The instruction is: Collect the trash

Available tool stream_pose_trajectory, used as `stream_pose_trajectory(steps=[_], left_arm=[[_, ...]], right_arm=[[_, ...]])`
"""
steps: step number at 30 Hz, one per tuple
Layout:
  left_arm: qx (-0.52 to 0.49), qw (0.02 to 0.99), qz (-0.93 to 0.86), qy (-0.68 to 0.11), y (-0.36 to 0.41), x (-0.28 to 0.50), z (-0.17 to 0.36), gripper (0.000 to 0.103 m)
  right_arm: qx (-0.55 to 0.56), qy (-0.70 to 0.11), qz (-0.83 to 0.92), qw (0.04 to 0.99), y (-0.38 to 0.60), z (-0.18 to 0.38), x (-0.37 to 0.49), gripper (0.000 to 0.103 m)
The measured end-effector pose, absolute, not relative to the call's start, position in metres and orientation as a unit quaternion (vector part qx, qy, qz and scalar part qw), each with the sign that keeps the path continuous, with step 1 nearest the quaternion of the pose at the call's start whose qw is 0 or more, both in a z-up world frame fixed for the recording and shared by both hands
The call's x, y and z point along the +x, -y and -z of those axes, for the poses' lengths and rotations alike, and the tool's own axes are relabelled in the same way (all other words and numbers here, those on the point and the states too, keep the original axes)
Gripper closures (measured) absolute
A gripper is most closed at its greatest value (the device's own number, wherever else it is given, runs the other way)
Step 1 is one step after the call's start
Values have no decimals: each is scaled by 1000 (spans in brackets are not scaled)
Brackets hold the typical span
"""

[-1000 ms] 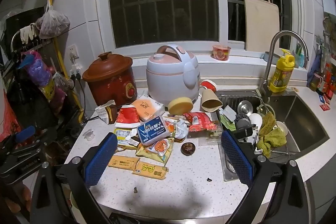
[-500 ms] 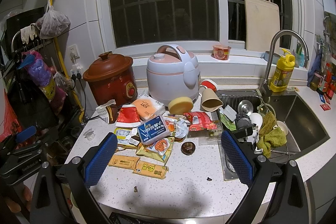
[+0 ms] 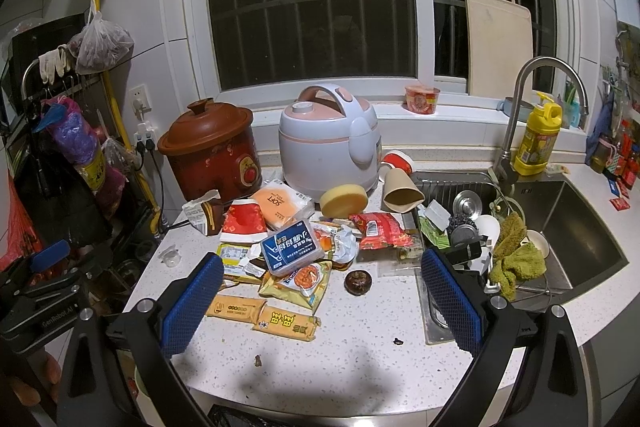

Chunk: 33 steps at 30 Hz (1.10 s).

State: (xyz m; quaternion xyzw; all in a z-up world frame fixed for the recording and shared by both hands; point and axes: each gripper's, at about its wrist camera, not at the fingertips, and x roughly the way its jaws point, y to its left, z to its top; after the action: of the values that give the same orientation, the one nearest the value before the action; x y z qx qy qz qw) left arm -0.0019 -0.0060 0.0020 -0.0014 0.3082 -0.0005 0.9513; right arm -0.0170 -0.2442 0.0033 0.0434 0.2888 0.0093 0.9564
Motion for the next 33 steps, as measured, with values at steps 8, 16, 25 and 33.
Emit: stream_pose_trajectory(steps=[8, 16, 25, 33], left_arm=[[-2, 951, 1, -308, 7, -1, 0, 18], [-2, 951, 1, -309, 8, -1, 1, 18], [-2, 951, 0, -308, 7, -1, 0, 18], [-2, 951, 1, -308, 8, -1, 0, 18]], right_arm=[[43, -289, -9, 956, 244, -3, -17, 5], [44, -289, -9, 956, 244, -3, -17, 5], [45, -289, -10, 956, 244, -3, -17, 5], [45, -290, -10, 956, 244, -2, -17, 5]])
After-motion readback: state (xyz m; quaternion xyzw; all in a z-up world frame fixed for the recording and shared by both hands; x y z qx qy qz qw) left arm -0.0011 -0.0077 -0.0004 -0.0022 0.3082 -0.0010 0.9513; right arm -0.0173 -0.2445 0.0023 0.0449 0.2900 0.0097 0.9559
